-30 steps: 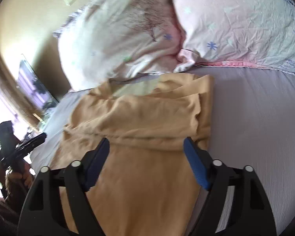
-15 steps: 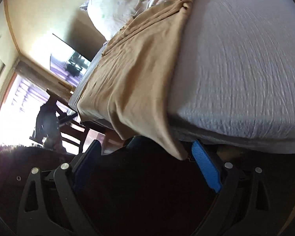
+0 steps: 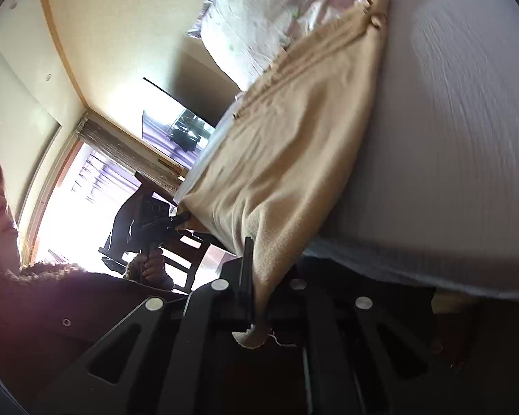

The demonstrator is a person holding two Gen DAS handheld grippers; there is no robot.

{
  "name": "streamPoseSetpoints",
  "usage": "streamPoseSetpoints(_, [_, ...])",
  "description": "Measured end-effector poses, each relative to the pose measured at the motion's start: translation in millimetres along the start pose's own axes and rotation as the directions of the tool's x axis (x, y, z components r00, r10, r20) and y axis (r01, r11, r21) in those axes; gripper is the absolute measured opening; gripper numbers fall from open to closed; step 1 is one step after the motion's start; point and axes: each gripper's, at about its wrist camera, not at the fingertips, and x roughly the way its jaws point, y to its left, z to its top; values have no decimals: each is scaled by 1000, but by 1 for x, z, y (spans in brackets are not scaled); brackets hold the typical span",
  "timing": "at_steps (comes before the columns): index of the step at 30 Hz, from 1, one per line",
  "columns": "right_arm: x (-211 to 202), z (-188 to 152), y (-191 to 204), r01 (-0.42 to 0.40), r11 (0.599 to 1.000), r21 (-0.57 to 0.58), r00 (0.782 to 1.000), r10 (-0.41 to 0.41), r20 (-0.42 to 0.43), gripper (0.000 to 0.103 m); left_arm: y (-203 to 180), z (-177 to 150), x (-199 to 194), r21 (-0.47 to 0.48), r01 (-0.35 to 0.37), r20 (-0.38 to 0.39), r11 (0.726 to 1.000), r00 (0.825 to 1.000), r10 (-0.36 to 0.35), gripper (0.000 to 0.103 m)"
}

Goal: Fold small clothes

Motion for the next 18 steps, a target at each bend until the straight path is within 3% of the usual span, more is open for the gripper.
streamPoseSetpoints(5, [-15,94,32,56,989,-134,982,-30,184,5,-54,73,-14,139,14,137,990,990,-33,5])
streamPoseSetpoints(7, [-12,144,33,77,989,-129,963,-40,268,5,-65,118,-5,153,27,180,988,982,-55,5])
streamPoseSetpoints(10, [11,220,5,105,994,-37,931,-85,355,6,-70,194,27,135,-39,245,990,970,5,5])
streamPoseSetpoints(12, [43,263,-33,159,984,75,919,-175,354,6,-58,241,67,98,-139,258,985,960,110,5])
streamPoseSetpoints(14, [77,289,-84,234,944,232,910,-296,290,6,-28,277,107,20,-223,220,975,952,213,5])
streamPoseSetpoints(16, [97,289,-126,303,879,369,894,-396,208,6,3,296,139,-72,-264,153,962,950,273,5])
streamPoseSetpoints(18, [103,281,-145,294,851,436,892,-408,195,6,20,299,155,-110,-275,123,955,950,288,5])
